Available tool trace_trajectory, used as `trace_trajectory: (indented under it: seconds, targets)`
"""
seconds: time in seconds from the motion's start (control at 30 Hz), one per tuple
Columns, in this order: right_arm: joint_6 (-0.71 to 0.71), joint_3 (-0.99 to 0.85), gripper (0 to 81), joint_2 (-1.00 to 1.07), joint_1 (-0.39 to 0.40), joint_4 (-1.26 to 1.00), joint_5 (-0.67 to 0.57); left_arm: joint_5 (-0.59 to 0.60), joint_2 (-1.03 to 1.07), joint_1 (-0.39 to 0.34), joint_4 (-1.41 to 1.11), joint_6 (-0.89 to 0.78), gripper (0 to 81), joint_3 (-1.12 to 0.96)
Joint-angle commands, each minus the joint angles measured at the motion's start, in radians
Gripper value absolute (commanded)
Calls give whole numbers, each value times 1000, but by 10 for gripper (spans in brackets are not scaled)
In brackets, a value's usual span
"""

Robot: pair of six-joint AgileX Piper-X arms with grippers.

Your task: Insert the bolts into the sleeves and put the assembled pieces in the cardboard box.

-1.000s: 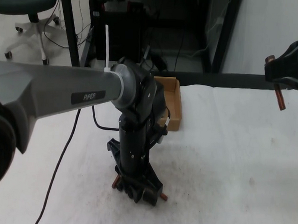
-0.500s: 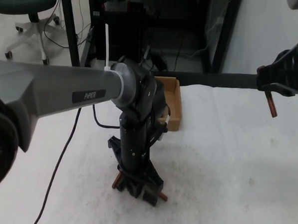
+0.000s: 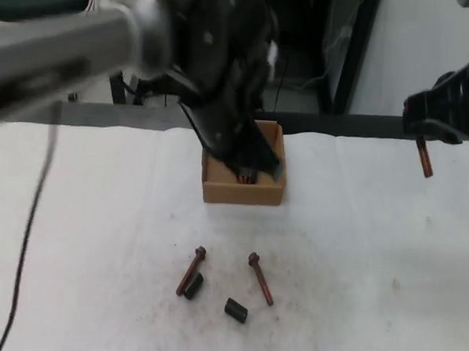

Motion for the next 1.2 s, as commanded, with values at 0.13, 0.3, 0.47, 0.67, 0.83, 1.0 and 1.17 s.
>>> trace_trajectory:
  seconds: [0.13,0.3,0.47,0.67,0.83,1.0,1.17]
  targets:
    - [79,-3,8,-9,-8,-103,-182,125,-345,6,-248,-67,0,387]
    - [149,-3,8,-9,-3,-187,-363,425,-695,6,-554,-152,0,797]
    - [209,-3,8,-9,28,-312,-544,513,-963,6,-1092,-359,0,1076]
    - [82,-3,8,-19,147,-363,-576,531,-1054,6,-1378,-404,0,1174]
    - [72,-3,8,-54,320,-459,-439,619,-1044,6,-1352,-503,0,1174]
    - [72,-3,8,-96,478,-588,-240,619,-1024,6,-1327,-597,0,1171]
    - [70,-3,8,-104,575,-602,-188,707,-982,6,-1104,-640,0,1115]
